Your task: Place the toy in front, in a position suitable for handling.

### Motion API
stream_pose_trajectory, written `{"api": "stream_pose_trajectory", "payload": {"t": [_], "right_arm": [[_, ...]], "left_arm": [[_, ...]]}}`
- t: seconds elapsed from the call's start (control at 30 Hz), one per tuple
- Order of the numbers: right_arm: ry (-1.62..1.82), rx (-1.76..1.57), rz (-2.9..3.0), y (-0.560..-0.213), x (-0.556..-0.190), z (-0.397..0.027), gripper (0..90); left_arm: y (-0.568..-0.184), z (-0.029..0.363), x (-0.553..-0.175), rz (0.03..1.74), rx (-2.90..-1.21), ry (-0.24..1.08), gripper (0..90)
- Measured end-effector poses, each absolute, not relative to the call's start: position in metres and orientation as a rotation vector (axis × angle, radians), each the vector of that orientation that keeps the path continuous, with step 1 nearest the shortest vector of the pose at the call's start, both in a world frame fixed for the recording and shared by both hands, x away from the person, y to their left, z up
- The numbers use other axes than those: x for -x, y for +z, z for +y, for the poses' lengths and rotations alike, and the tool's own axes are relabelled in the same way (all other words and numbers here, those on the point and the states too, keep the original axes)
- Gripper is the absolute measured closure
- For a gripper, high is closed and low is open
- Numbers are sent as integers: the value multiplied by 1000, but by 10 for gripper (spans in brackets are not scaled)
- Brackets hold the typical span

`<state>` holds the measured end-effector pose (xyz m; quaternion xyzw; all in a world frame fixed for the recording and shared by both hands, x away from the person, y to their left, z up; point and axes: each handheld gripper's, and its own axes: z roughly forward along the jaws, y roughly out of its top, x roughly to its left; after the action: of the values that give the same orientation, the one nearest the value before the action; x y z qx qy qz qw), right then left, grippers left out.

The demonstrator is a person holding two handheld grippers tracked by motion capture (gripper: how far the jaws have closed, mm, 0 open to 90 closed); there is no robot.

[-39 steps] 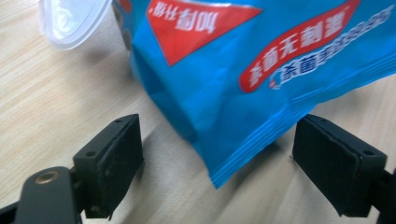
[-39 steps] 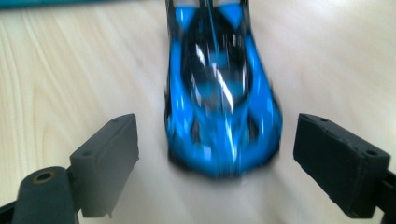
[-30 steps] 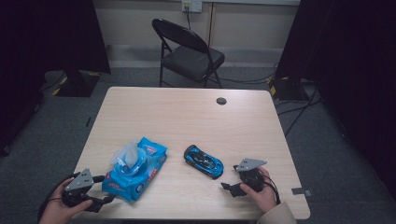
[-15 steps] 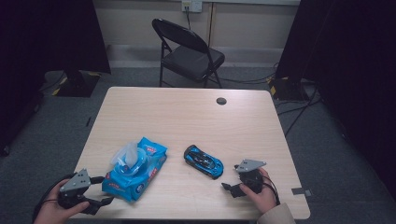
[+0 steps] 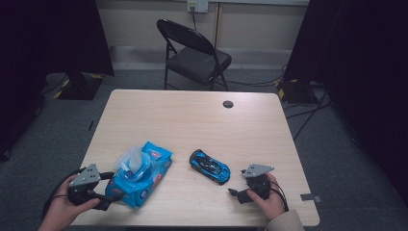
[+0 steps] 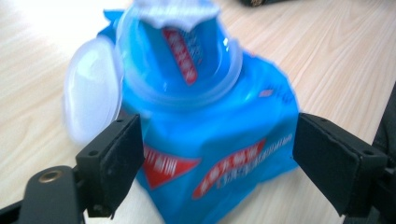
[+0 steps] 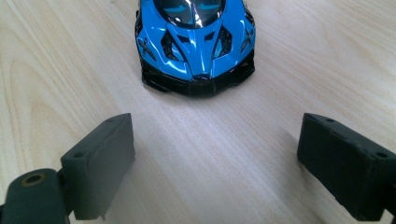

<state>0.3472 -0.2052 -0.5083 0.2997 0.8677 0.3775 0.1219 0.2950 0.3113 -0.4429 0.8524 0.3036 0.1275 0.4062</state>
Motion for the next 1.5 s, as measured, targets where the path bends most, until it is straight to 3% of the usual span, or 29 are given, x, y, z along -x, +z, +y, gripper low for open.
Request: {"api": "stream_pose_trajectory", "payload": {"t": [0.37, 0.97, 1.13, 1.5], "right_arm": [[1102, -875, 2533, -508, -347, -205, 106], [1102, -874, 2533, -508, -347, -205, 106], [1102, -874, 2533, -508, -347, -205, 106], [1102, -873, 2535, -508, -347, -205, 105]], "left_arm": [[-454, 308, -300, 835, -2077, 277, 106], [-464, 304, -293, 803, -2154, 312, 122], [-468, 295, -290, 766, -2210, 375, 124], [-471, 285, -297, 852, -2178, 410, 214]]}}
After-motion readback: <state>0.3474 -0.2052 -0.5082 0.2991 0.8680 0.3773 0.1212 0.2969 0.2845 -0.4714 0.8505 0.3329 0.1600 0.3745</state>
